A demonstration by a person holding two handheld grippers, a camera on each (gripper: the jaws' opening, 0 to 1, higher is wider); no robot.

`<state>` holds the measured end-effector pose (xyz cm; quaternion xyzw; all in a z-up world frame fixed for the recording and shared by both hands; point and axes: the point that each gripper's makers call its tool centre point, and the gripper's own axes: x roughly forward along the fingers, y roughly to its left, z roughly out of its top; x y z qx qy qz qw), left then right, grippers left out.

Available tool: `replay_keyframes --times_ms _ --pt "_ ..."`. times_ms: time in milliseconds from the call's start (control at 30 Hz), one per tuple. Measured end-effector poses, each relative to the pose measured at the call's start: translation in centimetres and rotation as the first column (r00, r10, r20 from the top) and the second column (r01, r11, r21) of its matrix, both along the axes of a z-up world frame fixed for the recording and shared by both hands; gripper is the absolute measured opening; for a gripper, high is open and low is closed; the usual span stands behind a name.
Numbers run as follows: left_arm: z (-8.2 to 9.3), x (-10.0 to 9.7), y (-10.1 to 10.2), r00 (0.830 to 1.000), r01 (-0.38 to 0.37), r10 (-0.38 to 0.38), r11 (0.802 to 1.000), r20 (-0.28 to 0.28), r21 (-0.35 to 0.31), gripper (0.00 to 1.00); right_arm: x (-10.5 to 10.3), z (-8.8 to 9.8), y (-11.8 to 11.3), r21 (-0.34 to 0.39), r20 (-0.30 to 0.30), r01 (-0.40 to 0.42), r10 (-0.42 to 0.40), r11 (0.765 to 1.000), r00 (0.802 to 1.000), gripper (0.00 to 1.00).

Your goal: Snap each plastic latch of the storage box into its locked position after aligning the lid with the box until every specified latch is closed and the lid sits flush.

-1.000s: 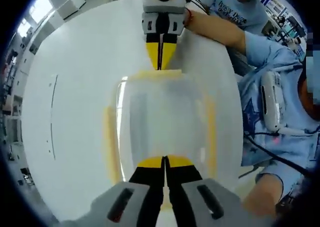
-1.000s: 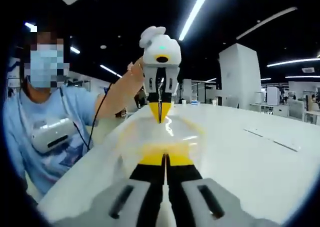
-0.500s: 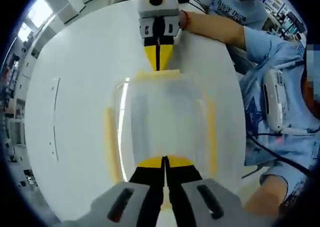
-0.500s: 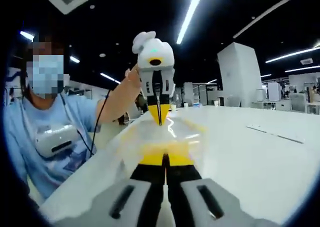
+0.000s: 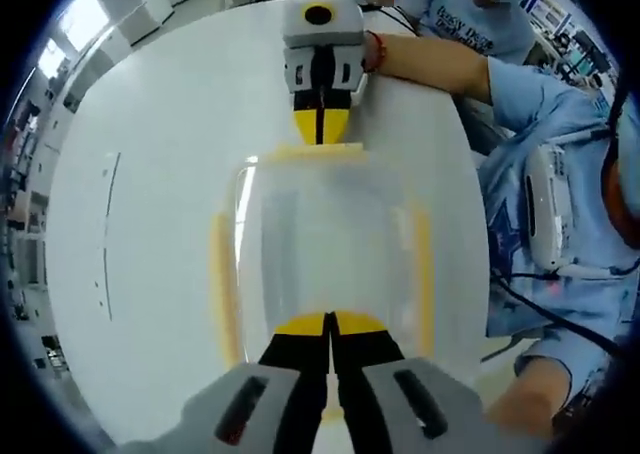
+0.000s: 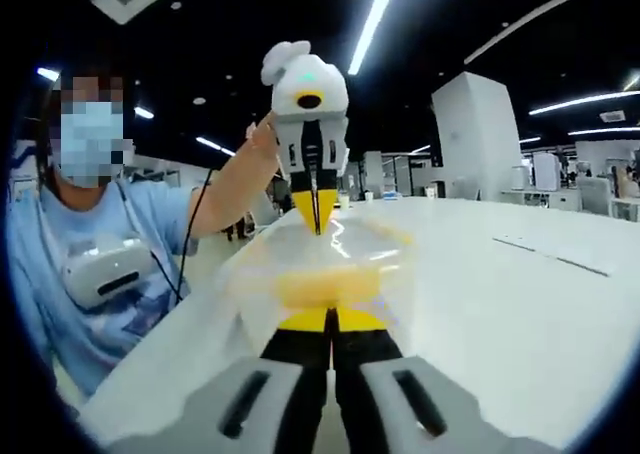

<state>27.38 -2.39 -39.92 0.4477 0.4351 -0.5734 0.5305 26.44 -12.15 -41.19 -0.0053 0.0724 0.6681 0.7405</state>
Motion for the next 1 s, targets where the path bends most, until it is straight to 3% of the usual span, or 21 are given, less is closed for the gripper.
replay_keyframes --times_ms 200,500,733,833,1000 --pt "0.0 0.1 -0.1 1.000 -0.014 0.014 1.000 -0.007 0.006 0.00 0.0 -0.2 0.1 -0.024 0.002 0.016 -0.016 1.000 1.000 0.00" --pt "0.0 -0.3 -0.2 1.000 -0.028 0.028 0.997 -0.002 0.072 0.00 -0.1 -0.2 0.1 -0.094 0.040 0.049 -0.046 0.994 0.998 0.00" --pt "0.1 -0.6 -0.3 1.000 -0.026 0.024 0.993 0.015 0.117 0.00 -0.1 -0.3 -0.1 -0.118 0.033 0.065 -0.062 0.991 0.998 0.00" --pt "0.2 -0.7 -0.3 0.999 -0.040 0.040 0.993 0.004 0.108 0.00 0.6 -0.5 -0.2 -0.126 0.021 0.100 -0.098 0.987 0.995 0.00" --pt "0.3 -0.7 -0.3 0.998 -0.059 0.060 0.994 -0.001 0.090 0.00 2.8 -0.9 -1.6 -0.179 0.030 0.221 -0.220 0.959 0.975 0.00"
